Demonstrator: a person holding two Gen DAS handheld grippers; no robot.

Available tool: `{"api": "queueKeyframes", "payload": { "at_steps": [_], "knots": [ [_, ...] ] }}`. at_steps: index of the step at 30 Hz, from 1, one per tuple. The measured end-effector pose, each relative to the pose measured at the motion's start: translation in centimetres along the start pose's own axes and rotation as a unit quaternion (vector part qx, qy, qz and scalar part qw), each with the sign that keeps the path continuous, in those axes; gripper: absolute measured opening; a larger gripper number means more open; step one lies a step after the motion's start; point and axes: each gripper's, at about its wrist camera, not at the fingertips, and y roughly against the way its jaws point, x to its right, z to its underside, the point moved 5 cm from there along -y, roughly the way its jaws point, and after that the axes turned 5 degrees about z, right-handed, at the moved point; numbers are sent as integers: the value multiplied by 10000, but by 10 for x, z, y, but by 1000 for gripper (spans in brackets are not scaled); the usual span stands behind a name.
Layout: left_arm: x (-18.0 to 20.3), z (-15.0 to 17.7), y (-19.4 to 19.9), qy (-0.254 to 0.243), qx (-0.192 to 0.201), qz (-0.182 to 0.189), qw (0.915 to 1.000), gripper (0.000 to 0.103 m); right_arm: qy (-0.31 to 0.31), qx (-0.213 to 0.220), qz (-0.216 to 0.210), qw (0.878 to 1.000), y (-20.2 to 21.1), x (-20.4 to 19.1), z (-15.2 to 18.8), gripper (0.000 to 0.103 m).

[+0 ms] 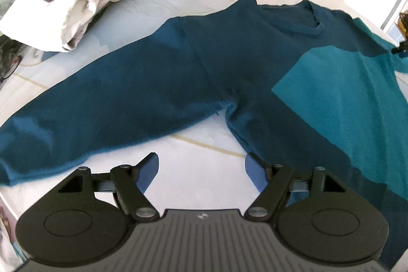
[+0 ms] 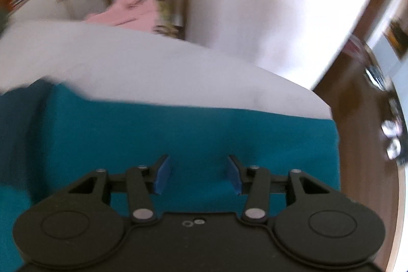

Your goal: Fold clothes

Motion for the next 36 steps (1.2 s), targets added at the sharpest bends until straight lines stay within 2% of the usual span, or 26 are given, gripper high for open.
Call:
{"api": "queueKeyframes", "payload": {
  "at_steps": [5,8,12,17,20,24,26,28,30,36],
  "knots": [
    [18,16,22,253,70,133,9996,74,709,148,-654,9952,38,-36,34,103],
    [35,31,29,353,4,278,9990,74,1033,39,-1001,9896,62,-60,62,103],
    [60,57,31,302,-184,421,9985,74,1271,-106,-1330,9829,92,-72,115,103],
    [83,94,27,610,-524,645,9947,74,1379,-317,-1527,9781,117,-76,169,103],
    [94,110,25,706,-647,657,9932,74,1509,-340,-1471,9769,129,-77,191,103],
    [102,110,19,674,-583,332,9955,74,1716,-223,-1352,9756,150,-78,213,103],
    [105,109,16,647,-533,116,9964,65,1781,-165,-1309,9751,156,-82,222,103],
    [107,104,13,589,-474,-241,9968,60,1889,-84,-1255,9739,159,-86,233,103],
    [107,103,13,582,-454,-427,9964,59,1954,-82,-1245,9728,162,-89,243,103],
    [103,106,18,528,-511,-915,9931,59,1947,-168,-1599,9676,168,-108,267,103]
  ]
}}
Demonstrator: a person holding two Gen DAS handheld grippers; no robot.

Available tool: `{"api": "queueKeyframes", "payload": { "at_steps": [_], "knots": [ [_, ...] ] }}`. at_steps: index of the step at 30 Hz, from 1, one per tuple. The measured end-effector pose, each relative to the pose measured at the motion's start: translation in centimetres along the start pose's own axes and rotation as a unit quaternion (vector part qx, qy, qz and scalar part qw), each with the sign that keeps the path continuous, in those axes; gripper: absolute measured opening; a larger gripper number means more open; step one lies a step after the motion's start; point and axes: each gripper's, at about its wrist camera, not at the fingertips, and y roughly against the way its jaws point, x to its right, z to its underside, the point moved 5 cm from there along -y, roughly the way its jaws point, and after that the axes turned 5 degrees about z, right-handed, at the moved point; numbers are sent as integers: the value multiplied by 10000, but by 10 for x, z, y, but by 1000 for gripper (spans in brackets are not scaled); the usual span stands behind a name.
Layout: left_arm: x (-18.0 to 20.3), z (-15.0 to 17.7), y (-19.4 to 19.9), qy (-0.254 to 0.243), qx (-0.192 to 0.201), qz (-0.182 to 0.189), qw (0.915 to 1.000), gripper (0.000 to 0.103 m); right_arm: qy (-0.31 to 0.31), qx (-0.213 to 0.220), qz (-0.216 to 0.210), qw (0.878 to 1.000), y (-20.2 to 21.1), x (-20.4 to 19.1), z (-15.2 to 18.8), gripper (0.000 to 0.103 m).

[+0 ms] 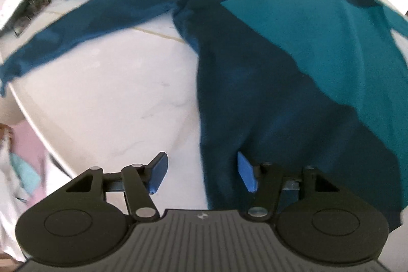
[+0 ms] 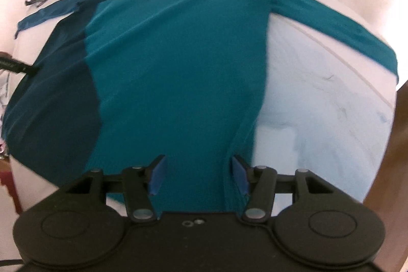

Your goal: Fold clothes

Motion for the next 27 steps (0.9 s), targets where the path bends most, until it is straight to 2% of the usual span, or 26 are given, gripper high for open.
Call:
{"api": "queueKeyframes", "payload": {
  "at_steps": [5,7,11,13,16,18,20,22,27],
  "knots": [
    [-11,3,2,-13,-150,-188,9997,59,280,71,-55,9996,3,-21,15,103],
    [-12,3,1,-85,-194,-203,9996,59,413,81,76,9991,4,-25,20,103],
    [-9,4,0,-332,-195,-256,9989,60,216,48,220,9995,11,-20,26,103],
    [-9,3,-2,-375,-203,-253,9988,60,212,194,251,9993,15,-20,26,103],
    [-11,3,-3,-324,-226,-183,9990,61,170,221,255,9993,11,-25,24,103],
    [-17,2,-4,-199,-264,-117,9994,67,117,182,252,9994,6,-28,24,103],
    [-22,2,-6,-59,-306,-65,9995,76,81,226,261,9994,6,-28,24,103],
    [-27,3,-7,66,-318,2,9995,80,33,224,270,9994,6,-28,24,103],
    [-30,6,-8,50,-207,257,9994,80,-69,130,355,9993,7,-28,21,103]
  ]
}}
